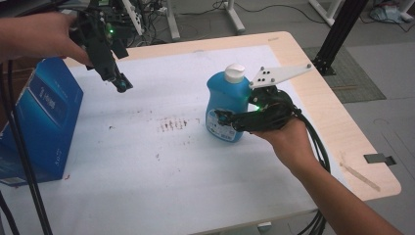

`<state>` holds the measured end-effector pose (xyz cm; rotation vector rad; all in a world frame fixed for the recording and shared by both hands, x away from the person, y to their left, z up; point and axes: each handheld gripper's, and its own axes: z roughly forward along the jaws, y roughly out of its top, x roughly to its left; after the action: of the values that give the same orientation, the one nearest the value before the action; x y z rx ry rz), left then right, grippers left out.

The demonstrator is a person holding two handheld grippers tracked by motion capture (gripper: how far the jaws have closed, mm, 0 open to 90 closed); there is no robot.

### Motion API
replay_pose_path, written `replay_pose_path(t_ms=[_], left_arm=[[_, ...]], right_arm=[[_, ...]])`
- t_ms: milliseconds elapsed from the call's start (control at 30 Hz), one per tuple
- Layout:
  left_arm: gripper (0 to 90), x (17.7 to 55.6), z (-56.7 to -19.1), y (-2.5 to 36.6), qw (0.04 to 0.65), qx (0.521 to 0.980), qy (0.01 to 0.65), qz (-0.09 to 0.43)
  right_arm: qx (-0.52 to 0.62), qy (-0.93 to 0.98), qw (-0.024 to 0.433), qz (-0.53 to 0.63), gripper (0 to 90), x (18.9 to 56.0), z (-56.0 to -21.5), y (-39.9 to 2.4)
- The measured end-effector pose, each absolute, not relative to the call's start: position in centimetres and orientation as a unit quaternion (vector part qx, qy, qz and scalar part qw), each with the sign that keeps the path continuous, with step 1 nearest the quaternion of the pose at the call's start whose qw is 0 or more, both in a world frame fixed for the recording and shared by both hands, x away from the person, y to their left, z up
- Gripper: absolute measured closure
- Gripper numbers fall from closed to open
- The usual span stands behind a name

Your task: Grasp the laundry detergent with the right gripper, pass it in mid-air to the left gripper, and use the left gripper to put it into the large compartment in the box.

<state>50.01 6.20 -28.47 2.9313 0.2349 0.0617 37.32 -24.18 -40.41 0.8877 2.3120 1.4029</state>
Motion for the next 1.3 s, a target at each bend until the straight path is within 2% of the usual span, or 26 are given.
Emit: replay_pose_path(t_ms=[233,700,1300], left_arm=[[1.8,50.0,-28.4,6.1,0.098,0.992,0.077,0.021],[1.7,49.7,-28.2,6.2,0.1,0.991,0.08,0.023],[1.8,47.9,-26.4,6.8,0.11,0.991,0.072,0.033]], right_arm=[[0.305,0.804,0.155,0.486,45.9,37.2,-40.3,-24.2],[0.273,0.822,0.141,0.479,46.1,36.9,-39.4,-23.3],[0.211,0.842,0.117,0.483,46.2,37.2,-36.0,-22.4]])
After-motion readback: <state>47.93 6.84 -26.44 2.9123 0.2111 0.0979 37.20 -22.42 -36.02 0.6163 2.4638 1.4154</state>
